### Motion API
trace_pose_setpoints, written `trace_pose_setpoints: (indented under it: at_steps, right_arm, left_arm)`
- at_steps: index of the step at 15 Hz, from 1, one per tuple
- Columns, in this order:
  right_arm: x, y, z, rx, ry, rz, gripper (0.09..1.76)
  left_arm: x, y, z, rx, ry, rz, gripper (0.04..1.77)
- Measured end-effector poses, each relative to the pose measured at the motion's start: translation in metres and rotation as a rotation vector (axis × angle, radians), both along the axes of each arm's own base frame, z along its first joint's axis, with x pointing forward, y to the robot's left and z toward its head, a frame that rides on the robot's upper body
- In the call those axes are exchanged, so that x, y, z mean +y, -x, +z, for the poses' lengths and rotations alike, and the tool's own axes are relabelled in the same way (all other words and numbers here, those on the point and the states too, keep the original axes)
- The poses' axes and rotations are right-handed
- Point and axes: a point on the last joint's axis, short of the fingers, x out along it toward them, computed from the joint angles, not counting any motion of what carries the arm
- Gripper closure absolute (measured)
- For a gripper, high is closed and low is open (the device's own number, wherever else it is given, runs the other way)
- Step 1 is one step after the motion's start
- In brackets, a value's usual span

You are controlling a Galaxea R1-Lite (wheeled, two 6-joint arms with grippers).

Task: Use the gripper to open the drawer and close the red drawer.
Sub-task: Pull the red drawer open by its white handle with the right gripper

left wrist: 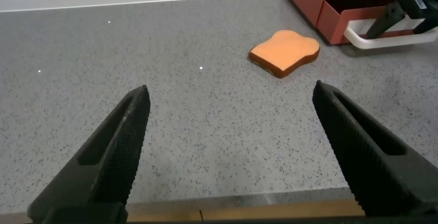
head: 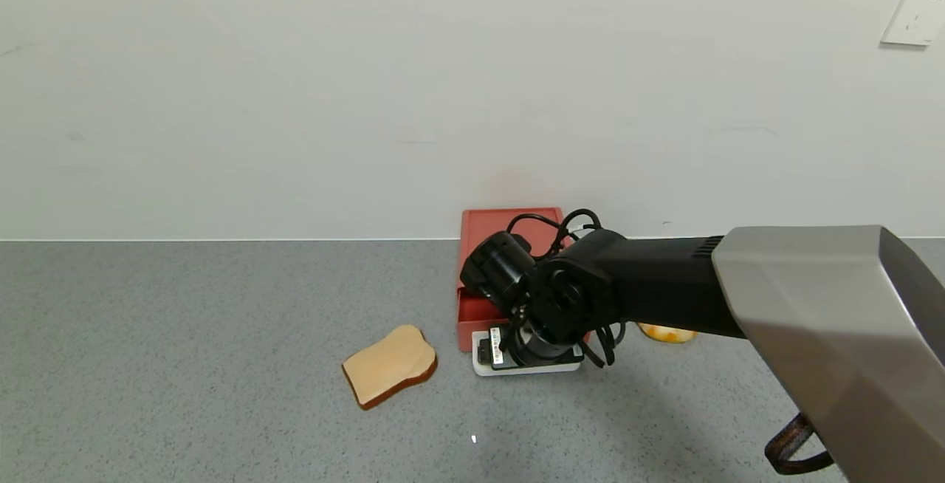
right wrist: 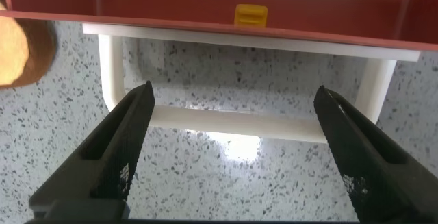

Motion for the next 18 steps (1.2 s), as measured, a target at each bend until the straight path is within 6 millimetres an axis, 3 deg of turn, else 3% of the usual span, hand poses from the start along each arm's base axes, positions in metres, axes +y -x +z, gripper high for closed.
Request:
trace_pose_setpoints:
  at_steps: [18]
  right_arm:
    - [0.001,0.024,0.003,0.127,0.001,-0.029,0.14]
  left_arm:
    - [0.0,0.0,0.0,0.0,0.004,0.003,0.09]
